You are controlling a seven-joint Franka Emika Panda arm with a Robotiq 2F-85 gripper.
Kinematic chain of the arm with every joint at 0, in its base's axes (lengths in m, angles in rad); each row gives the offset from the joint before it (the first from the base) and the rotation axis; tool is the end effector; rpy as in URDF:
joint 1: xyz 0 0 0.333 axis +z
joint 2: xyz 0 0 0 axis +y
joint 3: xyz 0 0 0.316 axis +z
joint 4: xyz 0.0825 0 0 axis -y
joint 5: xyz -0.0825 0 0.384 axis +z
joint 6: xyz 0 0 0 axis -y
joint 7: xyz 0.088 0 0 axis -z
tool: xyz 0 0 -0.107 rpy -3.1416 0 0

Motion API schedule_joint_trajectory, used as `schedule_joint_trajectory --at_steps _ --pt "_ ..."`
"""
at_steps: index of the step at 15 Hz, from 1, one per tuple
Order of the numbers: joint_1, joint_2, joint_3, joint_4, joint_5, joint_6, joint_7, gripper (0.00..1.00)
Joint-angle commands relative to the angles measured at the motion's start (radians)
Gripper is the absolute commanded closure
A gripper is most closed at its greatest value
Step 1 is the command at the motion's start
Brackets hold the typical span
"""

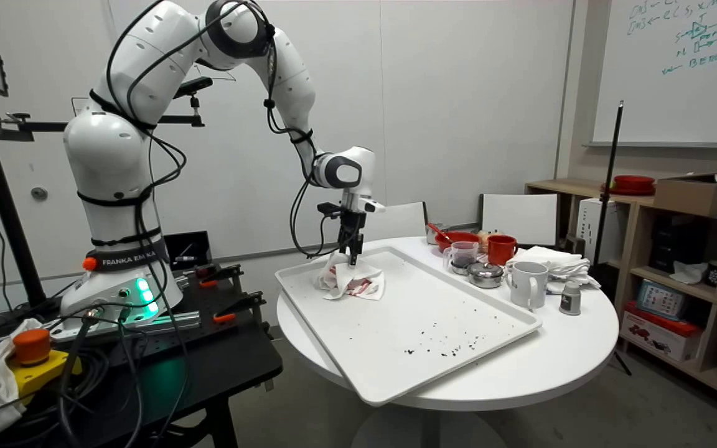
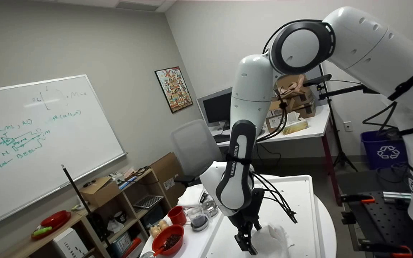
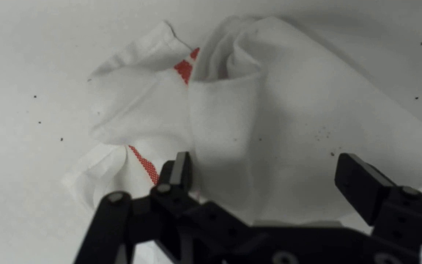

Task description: Wipe the tray with the towel

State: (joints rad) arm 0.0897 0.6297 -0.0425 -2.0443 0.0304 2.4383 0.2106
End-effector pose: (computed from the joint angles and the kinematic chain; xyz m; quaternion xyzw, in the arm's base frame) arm 0.5596 0.0255 0.1099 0.9889 -0.0911 -0.1156 0.0195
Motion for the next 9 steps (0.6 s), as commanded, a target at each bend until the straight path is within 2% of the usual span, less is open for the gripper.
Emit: schedule_joint_trajectory --at_steps 1,9 --pt "-0.01 0.093 -0.002 0.09 0.0 -0.07 0.011 0.0" --pt "-0.02 0.187 0.013 0.145 0.006 -0.113 -0.014 0.0"
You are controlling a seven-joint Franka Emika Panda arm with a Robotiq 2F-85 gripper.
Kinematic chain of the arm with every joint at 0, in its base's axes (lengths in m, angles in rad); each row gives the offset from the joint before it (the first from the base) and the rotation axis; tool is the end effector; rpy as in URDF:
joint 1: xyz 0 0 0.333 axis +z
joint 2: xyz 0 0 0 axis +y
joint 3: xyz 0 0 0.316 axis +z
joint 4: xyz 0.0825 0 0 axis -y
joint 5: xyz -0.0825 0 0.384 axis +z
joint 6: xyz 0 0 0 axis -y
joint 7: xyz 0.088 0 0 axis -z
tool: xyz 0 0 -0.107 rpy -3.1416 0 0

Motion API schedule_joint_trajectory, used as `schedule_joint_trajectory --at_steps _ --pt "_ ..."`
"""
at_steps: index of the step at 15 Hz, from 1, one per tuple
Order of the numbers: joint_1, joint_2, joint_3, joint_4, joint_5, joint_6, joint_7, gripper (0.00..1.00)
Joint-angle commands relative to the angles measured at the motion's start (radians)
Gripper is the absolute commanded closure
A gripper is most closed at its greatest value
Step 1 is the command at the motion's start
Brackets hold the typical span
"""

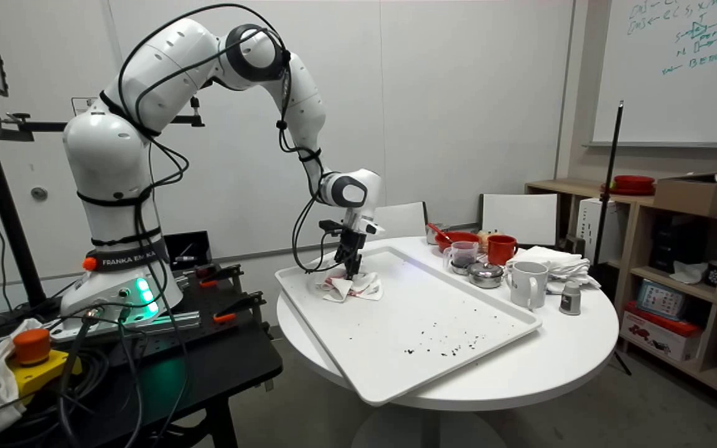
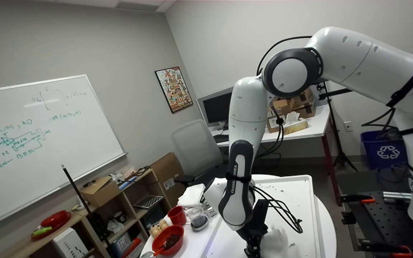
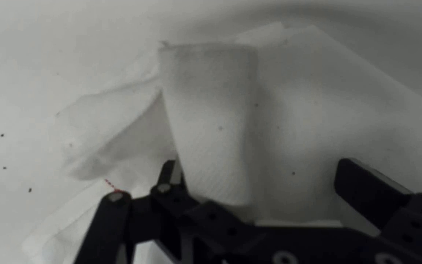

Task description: Wipe the tray with the towel

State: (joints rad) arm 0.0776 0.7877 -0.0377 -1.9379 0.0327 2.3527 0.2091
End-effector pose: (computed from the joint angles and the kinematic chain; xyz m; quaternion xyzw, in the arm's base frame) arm 0.5555 0.0212 0.0481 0.9783 -0.0935 -0.1829 0.0278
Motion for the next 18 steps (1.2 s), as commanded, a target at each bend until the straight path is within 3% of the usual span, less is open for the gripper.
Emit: schedule_joint_trajectory --at_steps 1,2,4,12,15,18 --pt "-0.007 0.031 0.01 0.039 0.004 -0.026 -0.013 0.04" --pt "-0.007 0.031 0.01 0.039 0.003 -0.025 -0.014 0.26" --pt "-0.005 0.023 0.011 0.028 0.001 -0.016 -0.017 0.31" --pt "-0.012 -0.099 0.001 -0.099 -0.009 0.062 -0.038 0.91" --pt "-0.028 -0.132 0.0 -0.135 -0.003 0.082 -0.051 0.98" --pt "-0.066 -0.118 0.001 -0.121 0.017 0.042 -0.067 0.93"
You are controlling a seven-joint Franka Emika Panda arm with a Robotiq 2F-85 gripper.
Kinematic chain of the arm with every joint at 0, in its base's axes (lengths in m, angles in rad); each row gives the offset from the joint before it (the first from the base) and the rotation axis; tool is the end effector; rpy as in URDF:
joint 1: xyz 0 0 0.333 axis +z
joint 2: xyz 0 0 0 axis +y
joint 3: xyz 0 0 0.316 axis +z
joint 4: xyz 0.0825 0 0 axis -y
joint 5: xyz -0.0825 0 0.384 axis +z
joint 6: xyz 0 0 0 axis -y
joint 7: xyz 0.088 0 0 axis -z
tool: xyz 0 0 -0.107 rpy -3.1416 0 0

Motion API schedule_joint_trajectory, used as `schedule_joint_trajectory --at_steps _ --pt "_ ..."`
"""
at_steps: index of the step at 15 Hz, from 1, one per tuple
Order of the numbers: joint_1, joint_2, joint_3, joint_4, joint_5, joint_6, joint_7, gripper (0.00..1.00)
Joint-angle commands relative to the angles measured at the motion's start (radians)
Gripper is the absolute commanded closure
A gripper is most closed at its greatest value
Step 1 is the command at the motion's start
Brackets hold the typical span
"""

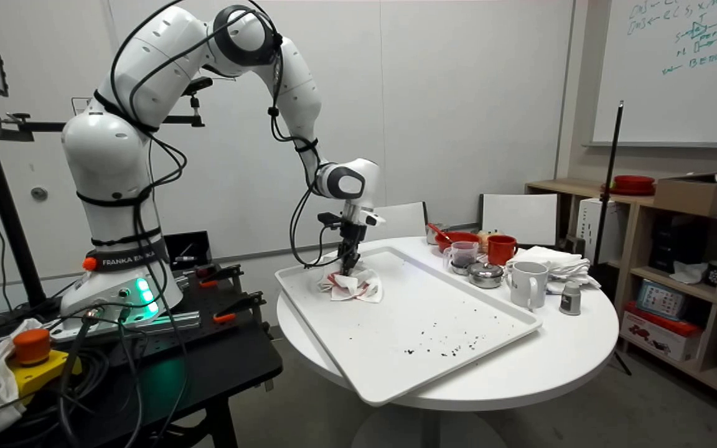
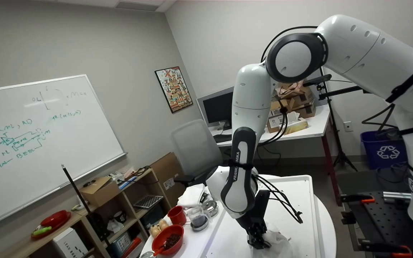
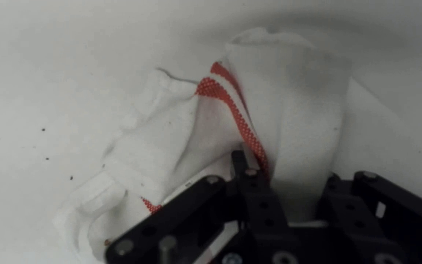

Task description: Wipe the tray with the towel

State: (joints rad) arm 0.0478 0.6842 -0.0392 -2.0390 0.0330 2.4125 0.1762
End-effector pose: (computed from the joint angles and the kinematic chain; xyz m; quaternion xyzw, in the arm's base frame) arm 0.5463 0.0034 0.0799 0.9835 -0.0941 -0.1533 0.0182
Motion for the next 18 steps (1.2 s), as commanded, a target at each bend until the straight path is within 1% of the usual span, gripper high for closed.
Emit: schedule_joint_trajectory --at_steps 1,6,9,11,15,18 --pt "-0.052 -0.006 0.004 -0.015 0.025 -0.028 -0.04 0.93" --pt "-0.14 0.054 0.019 0.011 0.077 -0.098 -0.102 0.92" --pt "-0.18 0.088 0.017 0.01 0.109 -0.127 -0.13 0.92" --pt "-0.199 0.084 0.01 -0.006 0.134 -0.131 -0.136 0.92" --pt "-0.235 0.064 -0.014 -0.056 0.175 -0.1 -0.126 0.92" --pt "-0.273 0.051 -0.037 -0.075 0.212 -0.097 -0.128 0.92"
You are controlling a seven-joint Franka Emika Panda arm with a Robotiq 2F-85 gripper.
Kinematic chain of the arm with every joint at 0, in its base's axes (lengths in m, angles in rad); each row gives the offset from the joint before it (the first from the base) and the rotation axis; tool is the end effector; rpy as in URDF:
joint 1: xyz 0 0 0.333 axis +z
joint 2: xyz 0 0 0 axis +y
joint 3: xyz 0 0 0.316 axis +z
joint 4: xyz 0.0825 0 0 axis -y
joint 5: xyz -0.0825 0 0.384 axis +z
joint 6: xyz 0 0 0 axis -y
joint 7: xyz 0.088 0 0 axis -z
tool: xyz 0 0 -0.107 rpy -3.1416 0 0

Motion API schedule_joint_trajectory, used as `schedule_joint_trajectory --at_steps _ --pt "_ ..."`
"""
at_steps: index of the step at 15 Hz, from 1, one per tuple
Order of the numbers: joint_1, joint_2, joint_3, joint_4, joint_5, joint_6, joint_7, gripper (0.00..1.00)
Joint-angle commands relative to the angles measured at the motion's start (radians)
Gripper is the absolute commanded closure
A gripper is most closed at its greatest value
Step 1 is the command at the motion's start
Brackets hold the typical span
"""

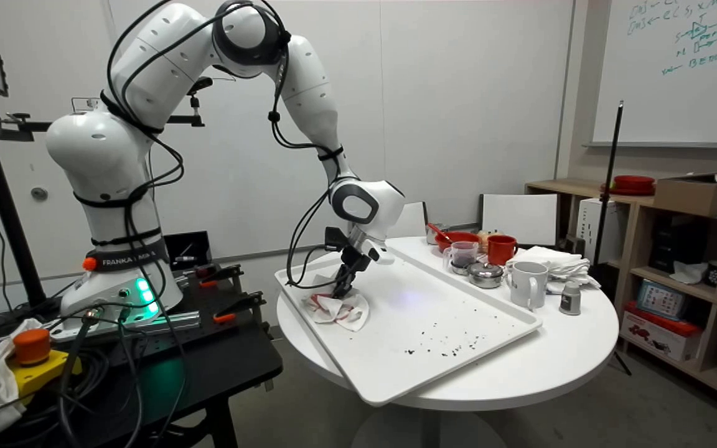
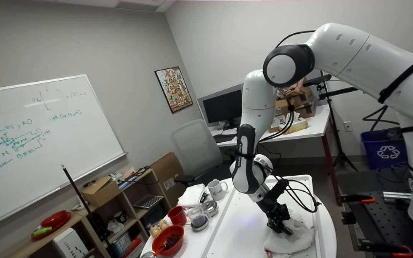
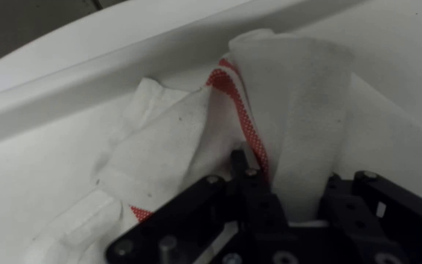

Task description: Wipe the tray with the towel

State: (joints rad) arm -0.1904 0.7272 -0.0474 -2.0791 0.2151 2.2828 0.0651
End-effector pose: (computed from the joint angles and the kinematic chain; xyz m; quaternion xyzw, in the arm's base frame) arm 0.4858 -0.1158 0.0425 -0.9377 0.2311 0.2511 0.0656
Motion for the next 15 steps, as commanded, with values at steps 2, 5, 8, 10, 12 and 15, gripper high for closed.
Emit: schedule_joint_trajectory --at_steps 2,5,8,10,12,15 --pt "-0.065 -0.004 -0.044 -0.048 0.052 0.043 -0.023 0.92" --pt "-0.126 -0.018 -0.067 -0.047 0.088 0.047 -0.038 0.92" --pt "-0.184 -0.019 -0.084 -0.035 0.124 0.048 -0.051 0.92" --pt "-0.219 -0.013 -0.091 -0.02 0.145 0.059 -0.061 0.92" --pt "-0.252 -0.003 -0.094 0.003 0.168 0.081 -0.071 0.92" --pt "-0.275 0.0 -0.093 0.011 0.182 0.158 -0.093 0.92"
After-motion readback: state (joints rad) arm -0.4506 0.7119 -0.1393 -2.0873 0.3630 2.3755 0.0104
